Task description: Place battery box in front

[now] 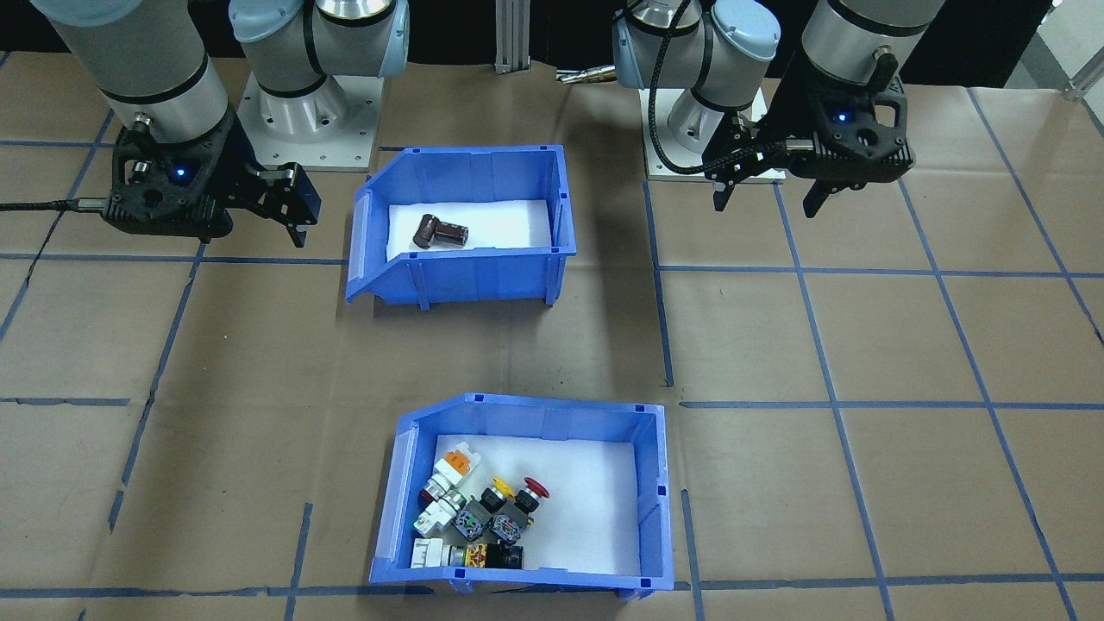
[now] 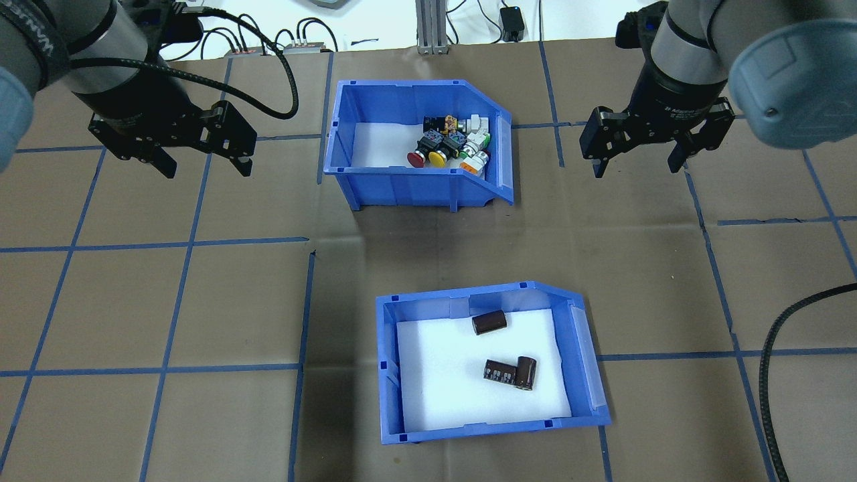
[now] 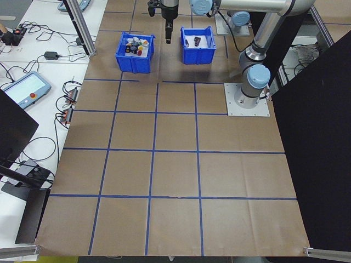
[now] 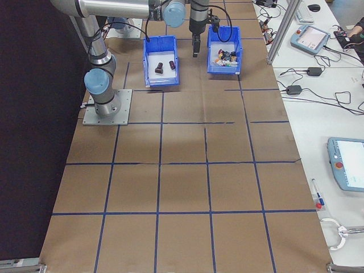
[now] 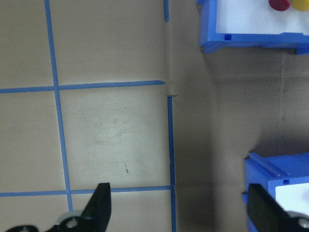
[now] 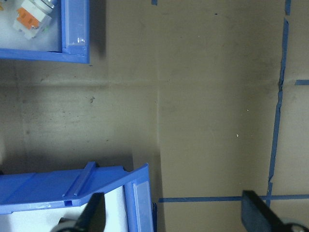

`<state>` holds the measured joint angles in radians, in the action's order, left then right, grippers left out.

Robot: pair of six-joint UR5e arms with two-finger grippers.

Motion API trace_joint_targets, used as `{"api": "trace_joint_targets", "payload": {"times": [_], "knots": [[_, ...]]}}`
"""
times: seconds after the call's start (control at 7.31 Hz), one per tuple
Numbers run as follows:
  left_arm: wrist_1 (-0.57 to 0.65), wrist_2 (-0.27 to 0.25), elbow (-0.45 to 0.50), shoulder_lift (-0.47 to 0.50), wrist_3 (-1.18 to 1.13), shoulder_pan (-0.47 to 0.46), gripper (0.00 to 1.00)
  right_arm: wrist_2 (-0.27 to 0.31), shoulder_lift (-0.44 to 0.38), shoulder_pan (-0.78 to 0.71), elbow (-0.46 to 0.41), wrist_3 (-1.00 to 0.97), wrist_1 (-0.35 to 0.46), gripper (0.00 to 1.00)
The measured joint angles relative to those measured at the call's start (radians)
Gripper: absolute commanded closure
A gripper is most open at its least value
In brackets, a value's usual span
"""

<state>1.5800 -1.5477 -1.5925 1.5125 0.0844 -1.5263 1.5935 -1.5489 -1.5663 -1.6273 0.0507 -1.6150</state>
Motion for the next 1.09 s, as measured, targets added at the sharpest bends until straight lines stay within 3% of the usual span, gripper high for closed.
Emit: {"api": "trace_joint_targets", "payload": {"times": [0.27, 0.68, 0.96, 1.09], "knots": [[0.0, 0.003, -0.001, 0.002, -0.001, 0.0, 0.0, -0.003, 0.016, -0.002, 0.013, 0.121, -0.019, 0.0], [0.0, 0.016, -0.032, -0.02, -0.09, 0.001, 0.0, -0.005, 0.133, -0.014, 0.147, 0.293, -0.012, 0.0], [0.0, 0.031, -0.099, -0.083, -0.326, -0.004, 0.0, -0.006, 0.194, -0.03, 0.213, 0.432, -0.015, 0.0], [0.001, 0.065, -0.157, -0.132, -0.497, -0.005, 0.0, -0.005, 0.216, -0.041, 0.232, 0.519, -0.022, 0.0]]}}
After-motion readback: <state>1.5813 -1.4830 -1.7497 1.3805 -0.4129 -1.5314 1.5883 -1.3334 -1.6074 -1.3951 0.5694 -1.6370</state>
